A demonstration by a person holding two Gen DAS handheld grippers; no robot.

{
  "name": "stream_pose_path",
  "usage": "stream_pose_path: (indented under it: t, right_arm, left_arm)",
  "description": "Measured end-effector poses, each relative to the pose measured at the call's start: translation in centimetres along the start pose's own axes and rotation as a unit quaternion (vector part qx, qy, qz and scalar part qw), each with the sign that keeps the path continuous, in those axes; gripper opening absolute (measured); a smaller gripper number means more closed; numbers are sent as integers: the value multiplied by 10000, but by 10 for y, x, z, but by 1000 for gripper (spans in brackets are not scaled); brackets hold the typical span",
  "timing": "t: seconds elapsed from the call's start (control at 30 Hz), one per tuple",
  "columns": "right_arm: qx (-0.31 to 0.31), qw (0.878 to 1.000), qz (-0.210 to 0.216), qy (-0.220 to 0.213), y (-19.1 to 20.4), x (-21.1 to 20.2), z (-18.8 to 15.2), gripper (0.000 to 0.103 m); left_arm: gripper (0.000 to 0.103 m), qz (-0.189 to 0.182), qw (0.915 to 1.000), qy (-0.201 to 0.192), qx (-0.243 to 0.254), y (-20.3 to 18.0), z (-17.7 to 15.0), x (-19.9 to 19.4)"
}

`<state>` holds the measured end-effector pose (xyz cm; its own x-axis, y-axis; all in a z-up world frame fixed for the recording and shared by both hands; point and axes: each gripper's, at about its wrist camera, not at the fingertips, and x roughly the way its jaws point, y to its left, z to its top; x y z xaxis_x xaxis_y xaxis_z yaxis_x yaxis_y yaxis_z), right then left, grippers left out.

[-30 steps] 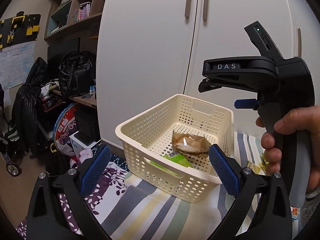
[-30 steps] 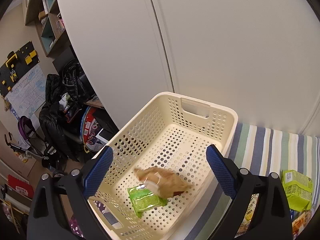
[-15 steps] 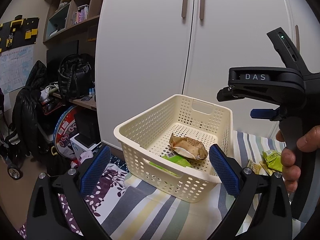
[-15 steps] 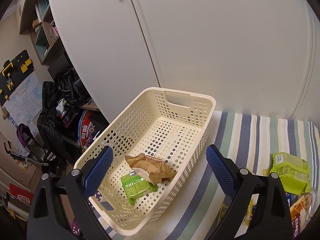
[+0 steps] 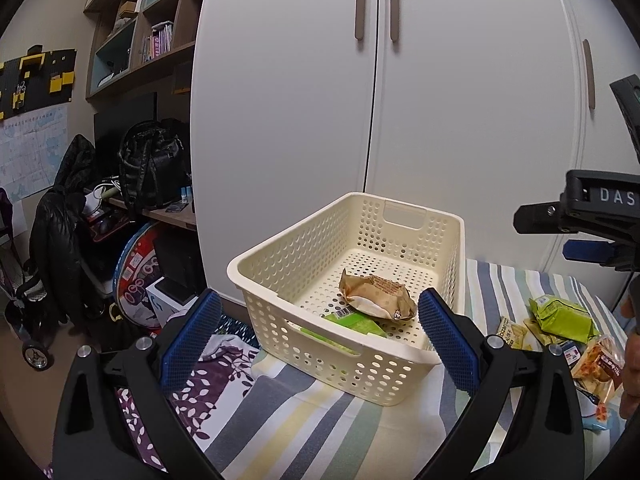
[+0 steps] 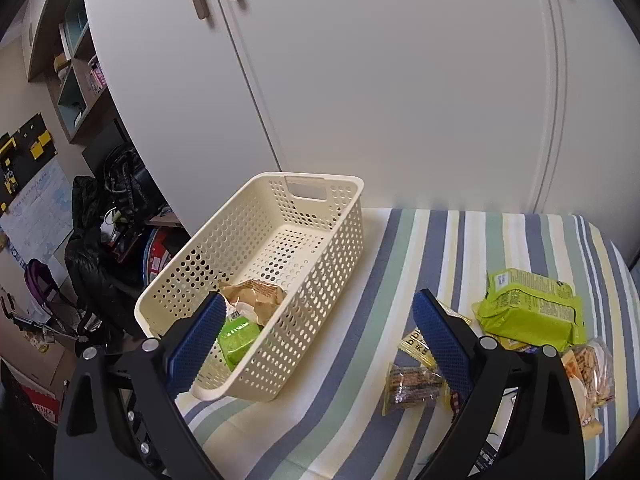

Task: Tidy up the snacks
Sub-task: 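Move both tools back from the basket toward the snack pile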

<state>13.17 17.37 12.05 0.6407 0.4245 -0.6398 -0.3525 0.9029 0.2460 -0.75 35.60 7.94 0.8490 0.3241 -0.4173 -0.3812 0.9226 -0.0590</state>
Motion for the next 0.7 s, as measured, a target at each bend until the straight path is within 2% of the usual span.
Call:
stream_pose_path:
  t: [0.13,0.27,0.43,0.7]
  right_arm:
    - [132,9999,-90,27,-19,-11,-15,94]
    - [327,9991,-234,130,-46,-22,-30,94]
    - [769,9962,-400,114,-85,-39,-47,94]
    - [1189,9902,-735,18,-137,-68,-74,94]
  left_arm:
    - [100,-130,9998,79,126,-5,1,1]
    - [100,-409,9982,404,192,-13,1,5]
    - [100,-556,9966,408,456,-31,3,-6]
    - [100,-1063,9898,524,793,-67,9,-28]
